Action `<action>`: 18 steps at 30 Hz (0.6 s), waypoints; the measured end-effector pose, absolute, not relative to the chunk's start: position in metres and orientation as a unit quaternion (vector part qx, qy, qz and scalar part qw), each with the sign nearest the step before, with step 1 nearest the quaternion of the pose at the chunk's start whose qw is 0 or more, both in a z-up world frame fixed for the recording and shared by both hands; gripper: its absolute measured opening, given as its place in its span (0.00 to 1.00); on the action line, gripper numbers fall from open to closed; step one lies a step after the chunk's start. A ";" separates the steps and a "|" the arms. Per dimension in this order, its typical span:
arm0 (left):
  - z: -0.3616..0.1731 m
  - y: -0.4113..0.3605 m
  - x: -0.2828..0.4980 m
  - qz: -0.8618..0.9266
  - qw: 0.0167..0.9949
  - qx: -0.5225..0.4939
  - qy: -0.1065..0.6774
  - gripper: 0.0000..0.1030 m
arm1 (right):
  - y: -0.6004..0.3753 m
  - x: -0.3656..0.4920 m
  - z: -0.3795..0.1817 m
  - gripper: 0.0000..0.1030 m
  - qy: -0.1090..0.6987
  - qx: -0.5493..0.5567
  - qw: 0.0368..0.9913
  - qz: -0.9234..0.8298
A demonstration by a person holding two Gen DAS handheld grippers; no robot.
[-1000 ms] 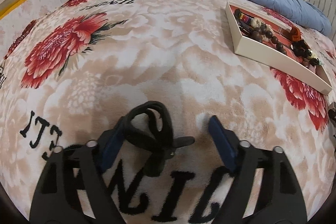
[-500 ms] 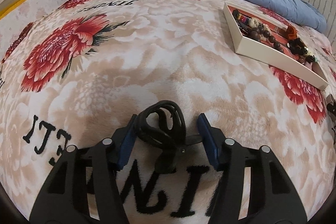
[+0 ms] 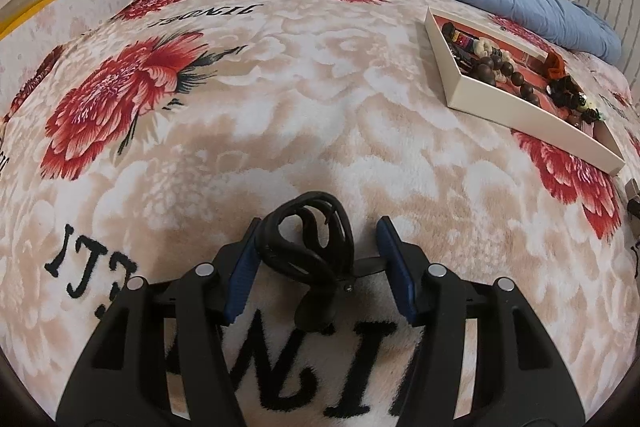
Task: Organize jewelry
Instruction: 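Grasp the black claw clip with the left tool while the right tool grasps the white-strap watch, then carry the claw clip and watch over the tray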
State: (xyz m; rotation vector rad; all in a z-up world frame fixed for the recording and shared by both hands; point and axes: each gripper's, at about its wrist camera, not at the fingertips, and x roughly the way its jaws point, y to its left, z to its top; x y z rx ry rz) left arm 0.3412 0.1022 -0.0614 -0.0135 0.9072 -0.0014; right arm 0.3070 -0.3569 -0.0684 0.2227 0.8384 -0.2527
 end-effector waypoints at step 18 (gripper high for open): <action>-0.011 0.055 0.357 -0.041 0.922 0.009 0.384 0.54 | -0.345 0.307 0.001 0.25 0.329 0.092 0.935 -0.098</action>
